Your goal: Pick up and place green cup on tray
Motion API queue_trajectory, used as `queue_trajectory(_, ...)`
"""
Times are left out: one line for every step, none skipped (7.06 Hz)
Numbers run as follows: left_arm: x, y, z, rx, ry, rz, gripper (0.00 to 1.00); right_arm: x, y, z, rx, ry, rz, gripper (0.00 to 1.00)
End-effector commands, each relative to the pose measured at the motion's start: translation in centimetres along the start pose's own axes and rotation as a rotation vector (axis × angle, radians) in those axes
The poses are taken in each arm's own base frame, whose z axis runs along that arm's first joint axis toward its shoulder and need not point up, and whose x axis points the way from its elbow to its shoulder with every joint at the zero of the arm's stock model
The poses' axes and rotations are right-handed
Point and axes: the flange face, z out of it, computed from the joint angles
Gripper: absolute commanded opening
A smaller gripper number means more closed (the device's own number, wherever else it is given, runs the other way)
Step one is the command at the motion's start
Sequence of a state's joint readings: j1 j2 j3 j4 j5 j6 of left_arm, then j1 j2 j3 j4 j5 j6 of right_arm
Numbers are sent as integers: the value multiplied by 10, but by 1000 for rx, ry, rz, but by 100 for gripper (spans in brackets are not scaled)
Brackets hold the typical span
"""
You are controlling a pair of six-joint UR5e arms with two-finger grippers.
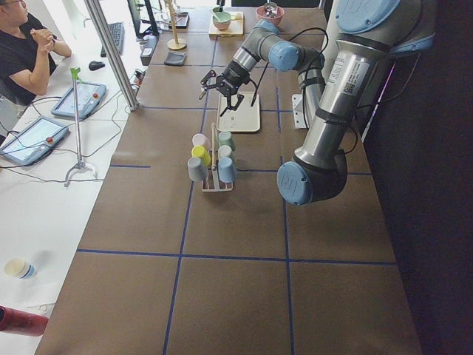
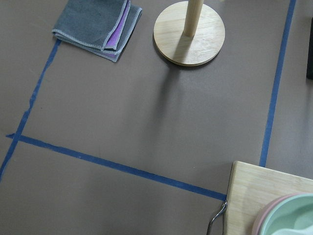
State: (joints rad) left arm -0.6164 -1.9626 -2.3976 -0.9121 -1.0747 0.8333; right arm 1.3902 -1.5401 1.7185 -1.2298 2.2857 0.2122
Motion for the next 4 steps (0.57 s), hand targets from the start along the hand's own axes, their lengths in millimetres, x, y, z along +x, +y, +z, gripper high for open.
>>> queue_trajectory(9,-40,-18,-48,-125,96,100,15,6,14,1,2,2,100)
queue_trajectory(12,-41,-15,-67,-133,106,100,19,13,17,-3,4,-4,100)
queue_trajectory(21,-61,-24,-50,-155,141,100,34,22,26,-14,40,-39,100)
queue_trajectory(25,-77,-31,-54,-188,171,100,47,36,30,-7,101,-129,100)
